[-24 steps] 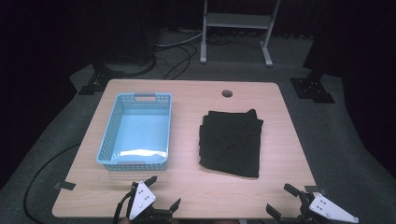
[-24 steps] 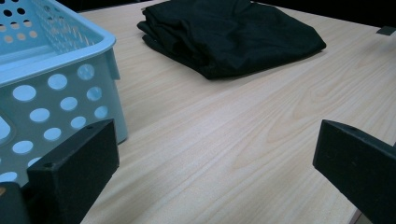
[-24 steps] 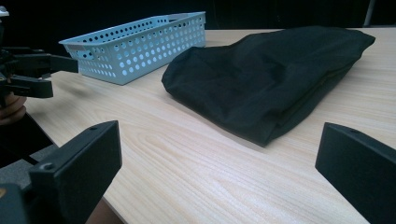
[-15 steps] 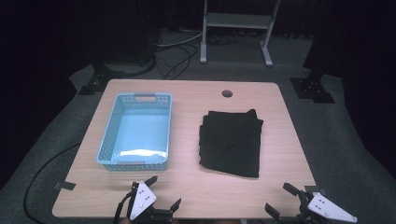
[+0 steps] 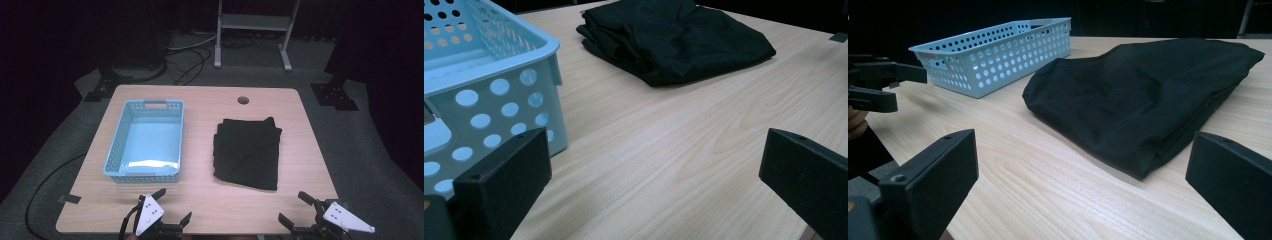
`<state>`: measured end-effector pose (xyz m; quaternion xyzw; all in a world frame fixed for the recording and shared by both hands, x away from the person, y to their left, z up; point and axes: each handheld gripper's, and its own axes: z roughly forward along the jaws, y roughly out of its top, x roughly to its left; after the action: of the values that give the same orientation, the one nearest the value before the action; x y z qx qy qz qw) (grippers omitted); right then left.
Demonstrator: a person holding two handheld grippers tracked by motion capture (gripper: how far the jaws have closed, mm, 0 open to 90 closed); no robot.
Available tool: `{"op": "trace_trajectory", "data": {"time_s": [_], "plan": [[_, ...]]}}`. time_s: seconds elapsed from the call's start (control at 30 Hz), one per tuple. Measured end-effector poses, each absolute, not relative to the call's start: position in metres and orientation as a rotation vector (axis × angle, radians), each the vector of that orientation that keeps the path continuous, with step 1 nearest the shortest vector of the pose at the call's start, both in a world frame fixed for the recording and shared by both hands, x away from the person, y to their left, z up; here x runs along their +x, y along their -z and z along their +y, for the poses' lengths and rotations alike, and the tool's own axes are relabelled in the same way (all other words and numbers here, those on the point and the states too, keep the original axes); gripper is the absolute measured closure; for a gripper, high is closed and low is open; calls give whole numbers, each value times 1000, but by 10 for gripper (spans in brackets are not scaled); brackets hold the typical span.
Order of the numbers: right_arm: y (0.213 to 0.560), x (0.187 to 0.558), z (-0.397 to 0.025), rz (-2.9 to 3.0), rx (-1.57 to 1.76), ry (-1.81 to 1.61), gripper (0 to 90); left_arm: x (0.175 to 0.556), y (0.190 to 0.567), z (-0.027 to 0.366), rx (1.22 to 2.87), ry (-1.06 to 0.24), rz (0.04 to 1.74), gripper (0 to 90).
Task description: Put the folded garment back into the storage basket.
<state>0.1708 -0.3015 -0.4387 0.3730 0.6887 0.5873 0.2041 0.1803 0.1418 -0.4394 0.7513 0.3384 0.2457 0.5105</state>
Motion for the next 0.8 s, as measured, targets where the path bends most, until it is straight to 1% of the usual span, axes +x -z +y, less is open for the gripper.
{"op": "trace_trajectory", "data": {"time_s": [0.8], "plan": [[425, 196, -297, 1935, 1020, -1642, 3, 181, 438, 145, 1786, -580, 825, 0]]}}
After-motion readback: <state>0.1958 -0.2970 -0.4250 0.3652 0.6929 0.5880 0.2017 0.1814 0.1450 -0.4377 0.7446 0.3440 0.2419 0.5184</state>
